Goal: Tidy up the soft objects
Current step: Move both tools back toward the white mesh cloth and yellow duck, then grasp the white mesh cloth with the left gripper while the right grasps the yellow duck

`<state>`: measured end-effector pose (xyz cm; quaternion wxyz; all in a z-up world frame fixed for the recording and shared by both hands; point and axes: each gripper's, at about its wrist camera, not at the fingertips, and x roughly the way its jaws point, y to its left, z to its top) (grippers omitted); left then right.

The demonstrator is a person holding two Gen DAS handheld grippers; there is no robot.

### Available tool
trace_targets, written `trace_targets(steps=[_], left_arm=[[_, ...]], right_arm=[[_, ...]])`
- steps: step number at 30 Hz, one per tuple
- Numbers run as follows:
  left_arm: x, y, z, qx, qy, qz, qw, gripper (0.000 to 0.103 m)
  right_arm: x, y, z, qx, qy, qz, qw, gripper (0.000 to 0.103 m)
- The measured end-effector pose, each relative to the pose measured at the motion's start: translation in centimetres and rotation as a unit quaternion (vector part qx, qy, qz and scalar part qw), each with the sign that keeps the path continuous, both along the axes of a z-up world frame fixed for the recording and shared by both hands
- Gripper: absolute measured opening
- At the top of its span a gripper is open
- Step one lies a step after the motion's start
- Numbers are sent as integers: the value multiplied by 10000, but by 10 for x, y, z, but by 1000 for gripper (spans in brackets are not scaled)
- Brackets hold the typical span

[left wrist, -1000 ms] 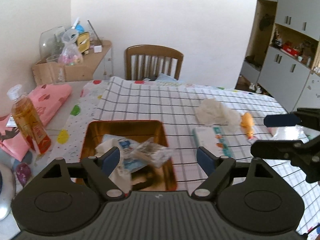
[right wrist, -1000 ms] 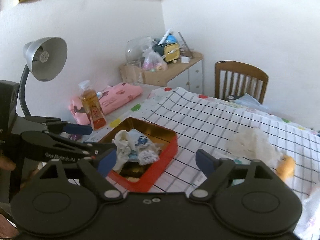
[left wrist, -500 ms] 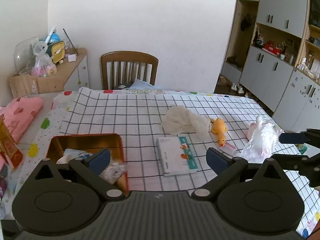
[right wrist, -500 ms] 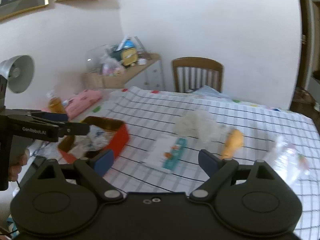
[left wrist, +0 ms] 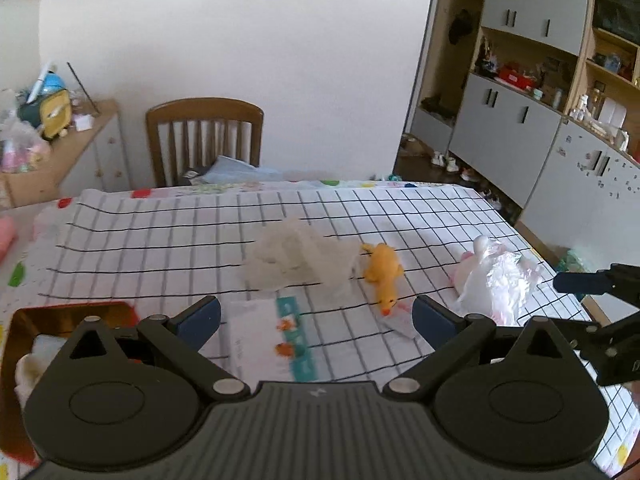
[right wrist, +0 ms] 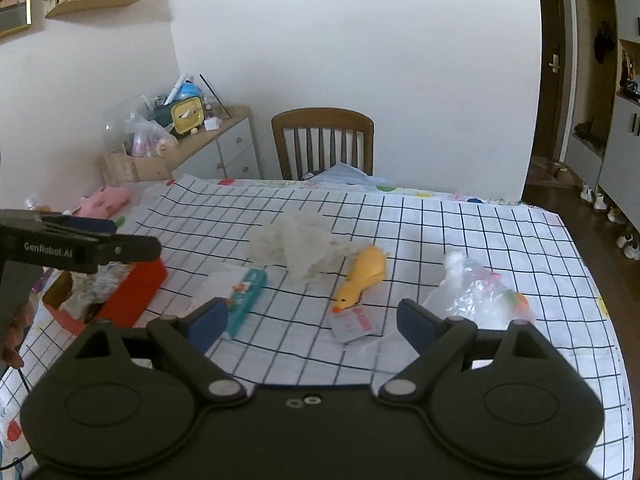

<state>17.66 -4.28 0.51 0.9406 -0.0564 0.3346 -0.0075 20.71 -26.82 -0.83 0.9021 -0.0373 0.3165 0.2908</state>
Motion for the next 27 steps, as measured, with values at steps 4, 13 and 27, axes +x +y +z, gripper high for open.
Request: trace_targets(steps=[4,13,27], left_arm=[[29,-10,-5,14,21,44,10000,103],[96,-24,-27,501,19,298,9983,103],[172,-21,-75,496,439,381,9971,103]], right_arm=[[21,-1,-6,46,46,-10,10000,91],[79,18,-26,53,196,-39,9998,91],[148,58,-79,-350,596,-257,9973,87]])
